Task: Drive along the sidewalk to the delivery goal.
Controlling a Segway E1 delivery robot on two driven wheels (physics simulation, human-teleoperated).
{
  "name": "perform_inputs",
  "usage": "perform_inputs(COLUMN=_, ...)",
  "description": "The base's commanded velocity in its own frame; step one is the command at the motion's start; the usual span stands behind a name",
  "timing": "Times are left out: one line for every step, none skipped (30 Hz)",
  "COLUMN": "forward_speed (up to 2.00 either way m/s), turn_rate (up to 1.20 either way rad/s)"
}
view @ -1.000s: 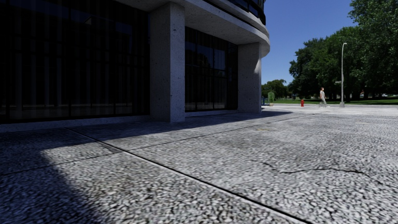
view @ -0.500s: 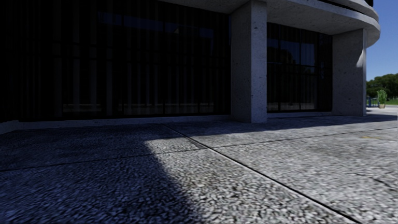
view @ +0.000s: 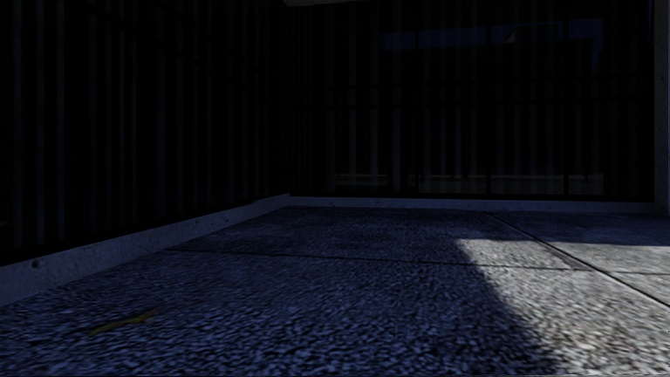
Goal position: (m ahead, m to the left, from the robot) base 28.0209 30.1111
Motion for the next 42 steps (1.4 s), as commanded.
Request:
perform_inputs(forward_speed=0.00, turn_rate=1.20)
perform_inputs(forward_speed=0.00, turn_rate=1.20)
perform_inputs(forward_speed=0.00, turn_rate=1.20)
perform_inputs(forward_speed=0.00, turn_rate=1.20)
perform_inputs(forward_speed=0.00, turn_rate=1.20)
perform_inputs(forward_speed=0.00, turn_rate=1.20)
perform_inputs(forward_speed=0.00, turn_rate=1.20)
perform_inputs(forward_speed=0.00, turn_rate=1.20)
perform_inputs(forward_speed=0.00, turn_rate=1.20)
perform_inputs(forward_speed=0.00, turn_rate=1.20)
perform_inputs(forward_speed=0.00, turn_rate=1.20)
perform_inputs(forward_speed=0.00, turn_rate=1.20)
perform_inputs(forward_speed=0.00, turn_rate=1.20)
perform_inputs(forward_speed=0.00, turn_rate=1.20)
perform_inputs(forward_speed=0.00, turn_rate=1.20)
perform_inputs(forward_speed=0.00, turn_rate=1.20)
perform_inputs(forward_speed=0.00, turn_rate=1.20)
perform_inputs(forward_speed=0.00, turn_rate=1.20)
perform_inputs(forward_speed=0.00, turn_rate=1.20)
perform_inputs(forward_speed=0.00, turn_rate=1.20)
perform_inputs(forward_speed=0.00, turn_rate=1.20)
perform_inputs(forward_speed=0.00, turn_rate=1.20)
perform_inputs(forward_speed=0.00, turn_rate=1.20)
perform_inputs(forward_speed=0.00, turn_rate=1.20)
perform_inputs(forward_speed=0.00, turn_rate=1.20)
perform_inputs(forward_speed=0.00, turn_rate=1.20)
perform_inputs(forward_speed=0.00, turn_rate=1.20)
perform_inputs(forward_speed=0.00, turn_rate=1.20)
perform_inputs(forward_speed=0.00, turn_rate=1.20)
perform_inputs(forward_speed=0.00, turn_rate=1.20)
perform_inputs(forward_speed=0.00, turn_rate=1.20)
perform_inputs(forward_speed=0.00, turn_rate=1.20)
perform_inputs(forward_speed=0.00, turn_rate=1.20)
perform_inputs(forward_speed=0.00, turn_rate=1.20)
perform_inputs(forward_speed=0.00, turn_rate=1.20)
perform_inputs(forward_speed=0.00, turn_rate=1.20)
perform_inputs(forward_speed=0.00, turn_rate=1.20)
perform_inputs(forward_speed=0.00, turn_rate=1.20)
perform_inputs(forward_speed=0.00, turn_rate=1.20)
perform_inputs(forward_speed=0.00, turn_rate=1.20)
perform_inputs(forward_speed=0.00, turn_rate=1.20)
perform_inputs(forward_speed=0.00, turn_rate=0.83)
